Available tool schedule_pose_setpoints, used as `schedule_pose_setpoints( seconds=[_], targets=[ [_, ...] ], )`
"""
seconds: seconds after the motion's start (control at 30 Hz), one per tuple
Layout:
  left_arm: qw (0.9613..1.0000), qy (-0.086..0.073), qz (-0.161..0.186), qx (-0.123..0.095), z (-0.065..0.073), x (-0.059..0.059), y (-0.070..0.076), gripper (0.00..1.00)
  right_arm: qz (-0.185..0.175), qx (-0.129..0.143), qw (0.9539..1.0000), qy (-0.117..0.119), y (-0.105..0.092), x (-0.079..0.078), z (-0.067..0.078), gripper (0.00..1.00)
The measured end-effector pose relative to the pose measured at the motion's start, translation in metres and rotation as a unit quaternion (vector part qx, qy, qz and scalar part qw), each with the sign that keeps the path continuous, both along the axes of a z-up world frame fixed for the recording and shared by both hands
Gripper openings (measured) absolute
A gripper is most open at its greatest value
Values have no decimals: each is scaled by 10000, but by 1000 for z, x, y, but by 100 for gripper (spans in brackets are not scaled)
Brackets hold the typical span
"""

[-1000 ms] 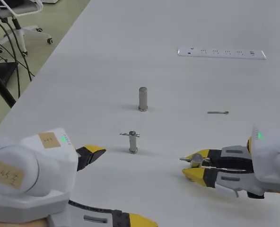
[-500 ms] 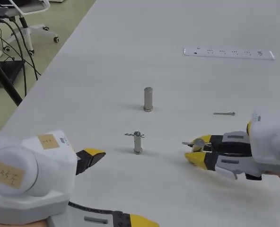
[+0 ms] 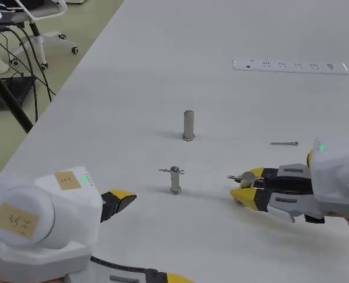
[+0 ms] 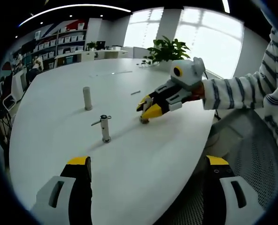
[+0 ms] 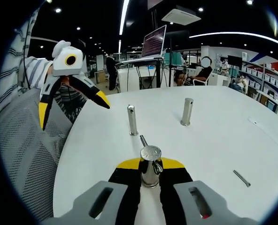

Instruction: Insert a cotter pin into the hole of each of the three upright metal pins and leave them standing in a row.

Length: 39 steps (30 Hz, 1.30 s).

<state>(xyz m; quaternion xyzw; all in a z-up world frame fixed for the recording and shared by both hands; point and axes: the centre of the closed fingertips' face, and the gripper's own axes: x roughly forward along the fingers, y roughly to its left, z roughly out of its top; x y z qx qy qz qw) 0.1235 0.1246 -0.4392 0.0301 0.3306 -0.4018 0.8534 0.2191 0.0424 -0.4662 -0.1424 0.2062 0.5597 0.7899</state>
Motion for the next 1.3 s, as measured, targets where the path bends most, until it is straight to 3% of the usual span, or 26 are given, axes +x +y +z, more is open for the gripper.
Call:
schedule_pose_setpoints(
  seconds=[0.47,1.17,1.3],
  targets=[
    [9999,111,-88,-29,-2,-6,-3,99,-67,28,10000,35,-1,0,-2,9],
    [9998,156,-92,25,-4,-7,-3,99,-295,57,9995,-38,-3,1,-2,9],
    [9998,157,-99,20,-4,-7,-3,99,-378,86,9992,43,-3,1,-3,10]
  ],
)
